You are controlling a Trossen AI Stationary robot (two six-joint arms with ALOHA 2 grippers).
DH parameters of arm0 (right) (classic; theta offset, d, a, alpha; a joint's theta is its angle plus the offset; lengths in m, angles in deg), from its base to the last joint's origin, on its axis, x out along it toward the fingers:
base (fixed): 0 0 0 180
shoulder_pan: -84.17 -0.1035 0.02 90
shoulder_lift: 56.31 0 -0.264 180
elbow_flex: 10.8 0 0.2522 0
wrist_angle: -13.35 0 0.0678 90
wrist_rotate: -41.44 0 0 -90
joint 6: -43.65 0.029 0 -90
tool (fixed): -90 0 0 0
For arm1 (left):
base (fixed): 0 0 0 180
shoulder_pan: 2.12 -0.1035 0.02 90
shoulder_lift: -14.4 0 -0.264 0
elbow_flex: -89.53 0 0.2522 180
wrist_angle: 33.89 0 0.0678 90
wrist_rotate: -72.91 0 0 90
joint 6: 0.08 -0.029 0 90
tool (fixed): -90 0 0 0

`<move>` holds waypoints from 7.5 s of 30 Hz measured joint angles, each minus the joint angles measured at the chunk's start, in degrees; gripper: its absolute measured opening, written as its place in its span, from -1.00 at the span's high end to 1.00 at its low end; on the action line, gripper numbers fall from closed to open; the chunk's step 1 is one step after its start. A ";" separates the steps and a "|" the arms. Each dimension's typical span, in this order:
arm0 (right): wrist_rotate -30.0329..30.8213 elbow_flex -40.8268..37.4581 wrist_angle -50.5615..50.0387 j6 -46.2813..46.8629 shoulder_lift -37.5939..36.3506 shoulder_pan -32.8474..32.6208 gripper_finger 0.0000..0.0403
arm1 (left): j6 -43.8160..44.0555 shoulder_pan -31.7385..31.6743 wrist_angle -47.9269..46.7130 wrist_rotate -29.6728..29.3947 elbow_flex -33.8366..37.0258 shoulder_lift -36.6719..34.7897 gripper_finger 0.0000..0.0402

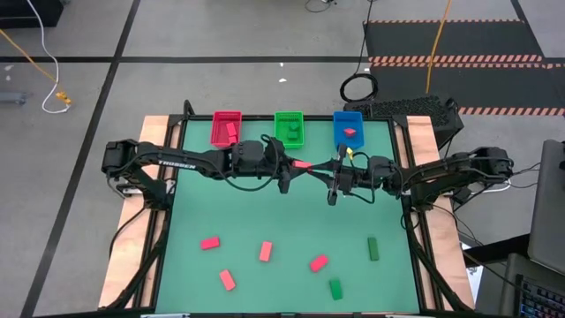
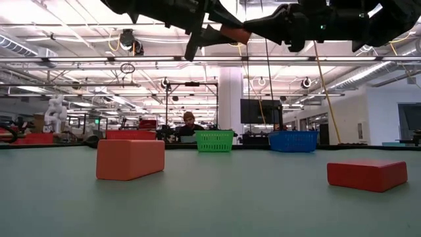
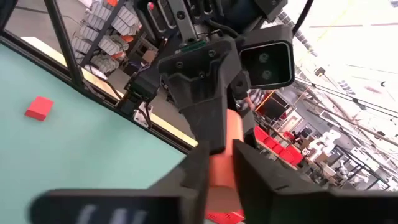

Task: Sort & place blocks by color
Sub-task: Put the orange block into the blue basket, then put the red block into the red basket

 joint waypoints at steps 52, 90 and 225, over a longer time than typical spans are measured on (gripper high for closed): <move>1.53 -0.07 12.86 1.55 8.59 0.87 -0.06 | -0.59 0.35 0.66 0.10 -0.11 -0.02 0.31; 30.03 -0.84 4.15 2.03 7.32 2.73 0.38 | -11.47 -4.44 -14.50 -3.60 -0.23 -11.61 -0.23; 1.00 0.11 9.83 36.69 20.55 -11.92 0.39 | -34.25 24.71 -22.36 -32.50 -0.13 -1.82 -0.24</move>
